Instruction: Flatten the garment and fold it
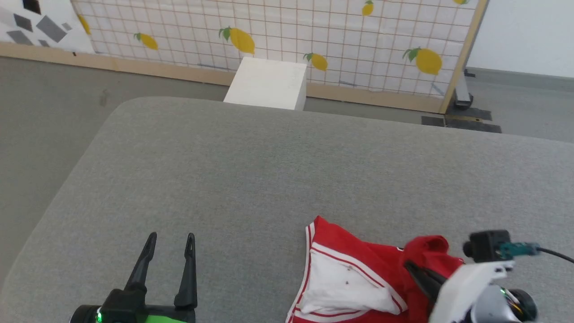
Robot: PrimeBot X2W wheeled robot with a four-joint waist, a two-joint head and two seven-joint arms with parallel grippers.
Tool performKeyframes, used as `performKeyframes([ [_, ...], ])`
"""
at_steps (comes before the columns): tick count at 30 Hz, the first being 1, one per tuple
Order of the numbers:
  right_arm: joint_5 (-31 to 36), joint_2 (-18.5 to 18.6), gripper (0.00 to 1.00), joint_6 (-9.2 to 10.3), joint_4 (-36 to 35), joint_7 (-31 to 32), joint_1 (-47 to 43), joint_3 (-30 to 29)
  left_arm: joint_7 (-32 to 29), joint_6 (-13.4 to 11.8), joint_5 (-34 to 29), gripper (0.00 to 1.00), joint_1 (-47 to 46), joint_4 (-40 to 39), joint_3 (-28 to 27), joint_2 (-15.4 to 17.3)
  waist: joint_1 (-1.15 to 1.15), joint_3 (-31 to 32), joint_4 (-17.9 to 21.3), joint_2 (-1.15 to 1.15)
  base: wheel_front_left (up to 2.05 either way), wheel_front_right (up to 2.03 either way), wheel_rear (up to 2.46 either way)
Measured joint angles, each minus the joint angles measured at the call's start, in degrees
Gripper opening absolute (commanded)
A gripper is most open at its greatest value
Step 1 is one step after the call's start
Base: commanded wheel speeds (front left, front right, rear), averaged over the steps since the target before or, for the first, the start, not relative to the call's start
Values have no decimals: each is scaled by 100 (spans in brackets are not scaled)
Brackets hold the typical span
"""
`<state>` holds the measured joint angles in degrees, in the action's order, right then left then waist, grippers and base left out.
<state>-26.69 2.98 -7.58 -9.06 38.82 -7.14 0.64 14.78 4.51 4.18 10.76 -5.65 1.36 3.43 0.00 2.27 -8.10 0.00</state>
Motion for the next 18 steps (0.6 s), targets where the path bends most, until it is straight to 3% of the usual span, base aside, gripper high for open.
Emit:
performKeyframes([
  [11,-781,-8,0,1,1536,-913,925,1135,0,56,9,100,-35,153,43,-8,0,-125,-384,0,0,0,0],
  [17,-737,-7,0,1,2524,-1335,1440,1423,0,99,9,100,-82,169,67,-10,0,-202,-525,0,0,0,0],
  [18,-725,-5,25,1,2657,-1396,1506,1490,0,99,9,100,-89,169,63,-10,0,-215,-541,0,0,0,0],
])
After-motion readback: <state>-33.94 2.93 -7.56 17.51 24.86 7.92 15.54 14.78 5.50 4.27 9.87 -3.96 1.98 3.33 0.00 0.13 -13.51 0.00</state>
